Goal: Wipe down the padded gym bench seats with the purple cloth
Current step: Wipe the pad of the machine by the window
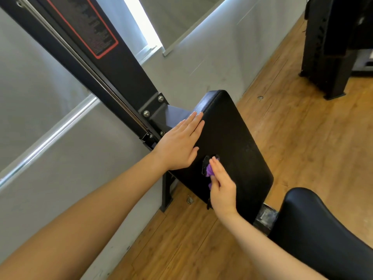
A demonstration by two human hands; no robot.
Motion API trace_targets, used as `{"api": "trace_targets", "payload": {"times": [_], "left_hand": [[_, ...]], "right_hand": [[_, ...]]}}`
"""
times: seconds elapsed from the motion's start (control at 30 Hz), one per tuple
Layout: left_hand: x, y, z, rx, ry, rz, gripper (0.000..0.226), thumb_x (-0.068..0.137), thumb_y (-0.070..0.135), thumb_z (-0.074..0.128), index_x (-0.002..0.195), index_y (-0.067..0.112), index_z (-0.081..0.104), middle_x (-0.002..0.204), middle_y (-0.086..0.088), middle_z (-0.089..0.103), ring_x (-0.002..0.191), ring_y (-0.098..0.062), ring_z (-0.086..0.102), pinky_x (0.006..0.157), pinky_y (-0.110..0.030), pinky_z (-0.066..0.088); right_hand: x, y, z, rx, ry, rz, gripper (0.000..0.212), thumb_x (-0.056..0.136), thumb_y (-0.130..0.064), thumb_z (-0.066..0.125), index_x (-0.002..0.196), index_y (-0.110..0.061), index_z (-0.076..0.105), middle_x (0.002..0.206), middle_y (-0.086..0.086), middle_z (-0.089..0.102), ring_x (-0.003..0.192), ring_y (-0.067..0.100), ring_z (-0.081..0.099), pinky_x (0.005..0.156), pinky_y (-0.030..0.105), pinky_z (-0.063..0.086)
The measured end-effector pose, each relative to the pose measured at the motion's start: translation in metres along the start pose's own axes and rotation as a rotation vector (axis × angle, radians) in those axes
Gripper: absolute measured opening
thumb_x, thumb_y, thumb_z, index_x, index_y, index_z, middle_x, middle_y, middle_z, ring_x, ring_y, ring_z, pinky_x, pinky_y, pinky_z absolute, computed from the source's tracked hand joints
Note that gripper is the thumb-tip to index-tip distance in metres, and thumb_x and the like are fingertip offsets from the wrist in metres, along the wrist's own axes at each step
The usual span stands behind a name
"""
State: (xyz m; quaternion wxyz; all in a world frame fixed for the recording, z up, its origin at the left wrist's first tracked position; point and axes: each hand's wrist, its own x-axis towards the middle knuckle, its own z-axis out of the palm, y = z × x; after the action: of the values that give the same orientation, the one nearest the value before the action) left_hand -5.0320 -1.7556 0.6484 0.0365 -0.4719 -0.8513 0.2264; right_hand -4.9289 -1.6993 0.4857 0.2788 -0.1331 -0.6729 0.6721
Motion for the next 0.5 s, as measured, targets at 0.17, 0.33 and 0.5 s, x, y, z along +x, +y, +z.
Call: {"api": "trace_targets", "payload": {"times": [0.17,0.33,0.5], "left_hand": [[0.000,0.000,0.002,0.020,0.006,-0.006,0.070,0.098,0.036,0.036,0.152,0.007,0.001,0.160,-0.014,-0.006,0.148,-0.025,-0.008,0.117,-0.033,-0.006],[0.002,-0.001,0.005,0.012,0.013,-0.005,0.070,0.098,0.036,0.036,0.152,0.008,0.001,0.160,-0.013,-0.007,0.147,-0.024,-0.009,0.117,-0.032,-0.006],[0.002,-0.001,0.003,0.002,0.002,-0.002,0.071,0.098,0.035,0.037,0.152,0.008,0.001,0.160,-0.012,-0.007,0.147,-0.023,-0.009,0.116,-0.032,-0.007]], "right_hand": [[0.090,0.009,-0.034,0.078,0.220,0.181,0.046,0.095,-0.004,0.045,0.138,-0.019,0.044,0.141,-0.005,0.045,0.131,0.015,0.042,0.107,0.041,0.039],[0.129,0.014,-0.037,-0.002,0.254,0.303,0.046,0.097,-0.004,0.041,0.142,-0.014,0.038,0.143,0.002,0.044,0.134,0.016,0.038,0.106,0.022,0.028],[0.040,0.011,0.000,-0.126,0.187,0.122,0.049,0.092,0.001,0.049,0.139,-0.013,0.041,0.133,0.010,0.054,0.127,0.020,0.048,0.108,0.040,0.037]]}}
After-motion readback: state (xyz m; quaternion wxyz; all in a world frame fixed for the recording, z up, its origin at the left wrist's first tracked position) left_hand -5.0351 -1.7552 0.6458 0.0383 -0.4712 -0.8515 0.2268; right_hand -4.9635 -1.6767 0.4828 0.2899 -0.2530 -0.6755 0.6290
